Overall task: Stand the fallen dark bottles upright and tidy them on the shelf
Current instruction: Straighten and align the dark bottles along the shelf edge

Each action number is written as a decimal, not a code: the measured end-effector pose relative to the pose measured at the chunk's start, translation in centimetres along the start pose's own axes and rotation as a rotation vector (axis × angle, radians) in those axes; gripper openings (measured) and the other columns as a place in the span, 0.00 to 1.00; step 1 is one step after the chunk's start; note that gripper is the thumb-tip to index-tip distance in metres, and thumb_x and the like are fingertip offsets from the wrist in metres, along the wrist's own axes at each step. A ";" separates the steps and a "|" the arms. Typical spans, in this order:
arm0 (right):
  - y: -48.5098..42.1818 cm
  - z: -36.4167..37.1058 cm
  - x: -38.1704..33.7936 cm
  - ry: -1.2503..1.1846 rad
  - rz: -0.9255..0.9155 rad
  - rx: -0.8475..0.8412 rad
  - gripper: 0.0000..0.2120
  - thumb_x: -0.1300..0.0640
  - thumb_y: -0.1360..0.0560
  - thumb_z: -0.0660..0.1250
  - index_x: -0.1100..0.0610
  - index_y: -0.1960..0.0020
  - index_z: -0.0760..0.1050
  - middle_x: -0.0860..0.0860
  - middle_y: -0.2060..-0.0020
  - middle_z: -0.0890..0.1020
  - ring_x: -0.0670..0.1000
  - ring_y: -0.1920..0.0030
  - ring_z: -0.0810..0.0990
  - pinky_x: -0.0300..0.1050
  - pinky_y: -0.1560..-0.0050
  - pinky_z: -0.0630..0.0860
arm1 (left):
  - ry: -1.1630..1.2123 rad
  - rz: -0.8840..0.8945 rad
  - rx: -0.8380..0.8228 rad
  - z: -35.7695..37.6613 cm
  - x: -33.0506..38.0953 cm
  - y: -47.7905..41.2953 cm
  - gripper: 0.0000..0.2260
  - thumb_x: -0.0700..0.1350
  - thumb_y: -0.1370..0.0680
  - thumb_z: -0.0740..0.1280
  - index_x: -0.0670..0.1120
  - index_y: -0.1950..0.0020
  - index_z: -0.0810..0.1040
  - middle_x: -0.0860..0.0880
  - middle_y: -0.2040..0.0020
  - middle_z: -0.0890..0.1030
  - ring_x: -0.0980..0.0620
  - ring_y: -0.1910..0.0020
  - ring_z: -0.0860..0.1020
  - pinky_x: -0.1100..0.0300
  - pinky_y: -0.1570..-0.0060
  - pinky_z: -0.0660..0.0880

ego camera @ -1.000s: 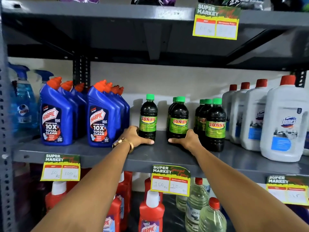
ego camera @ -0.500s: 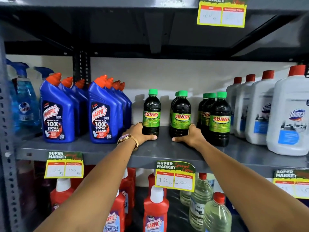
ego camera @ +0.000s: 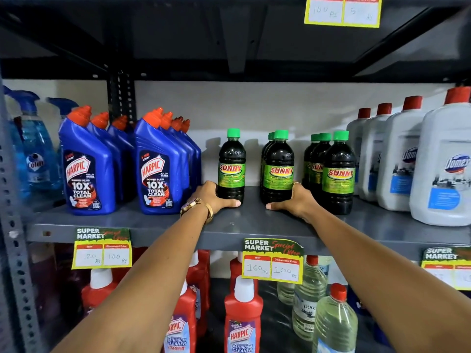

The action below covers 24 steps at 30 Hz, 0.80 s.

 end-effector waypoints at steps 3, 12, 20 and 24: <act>0.0 -0.1 0.1 0.010 0.006 0.007 0.41 0.51 0.41 0.82 0.60 0.34 0.67 0.58 0.38 0.77 0.58 0.37 0.75 0.47 0.40 0.72 | -0.039 0.008 0.004 0.0 0.2 0.2 0.31 0.64 0.41 0.76 0.48 0.45 0.78 0.45 0.48 0.83 0.44 0.51 0.80 0.49 0.47 0.78; -0.1 0.0 0.2 0.027 0.012 0.019 0.41 0.51 0.41 0.82 0.61 0.34 0.68 0.58 0.38 0.76 0.59 0.37 0.75 0.49 0.39 0.72 | -0.096 0.027 -0.001 -0.1 0.6 0.4 0.31 0.64 0.38 0.75 0.47 0.43 0.77 0.43 0.46 0.81 0.43 0.50 0.79 0.49 0.47 0.77; -0.1 -0.1 0.3 0.069 0.011 0.031 0.40 0.48 0.42 0.82 0.62 0.37 0.69 0.59 0.40 0.77 0.59 0.39 0.76 0.48 0.43 0.73 | -0.096 0.023 -0.007 -0.2 0.8 0.8 0.31 0.67 0.41 0.75 0.49 0.47 0.79 0.46 0.50 0.83 0.45 0.53 0.80 0.50 0.51 0.78; 0.0 -0.1 0.2 0.074 0.022 0.025 0.39 0.48 0.41 0.82 0.62 0.37 0.69 0.59 0.40 0.77 0.59 0.40 0.76 0.46 0.46 0.73 | -0.082 0.012 0.005 -0.3 1.0 1.0 0.30 0.65 0.40 0.75 0.47 0.47 0.78 0.44 0.49 0.82 0.44 0.53 0.80 0.50 0.50 0.78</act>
Point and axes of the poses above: each hand's wrist, its own y-axis away from the middle knuckle, its own z-axis out of the palm, x = y × z, the point moved 5 cm from there along -y, towards the middle knuckle
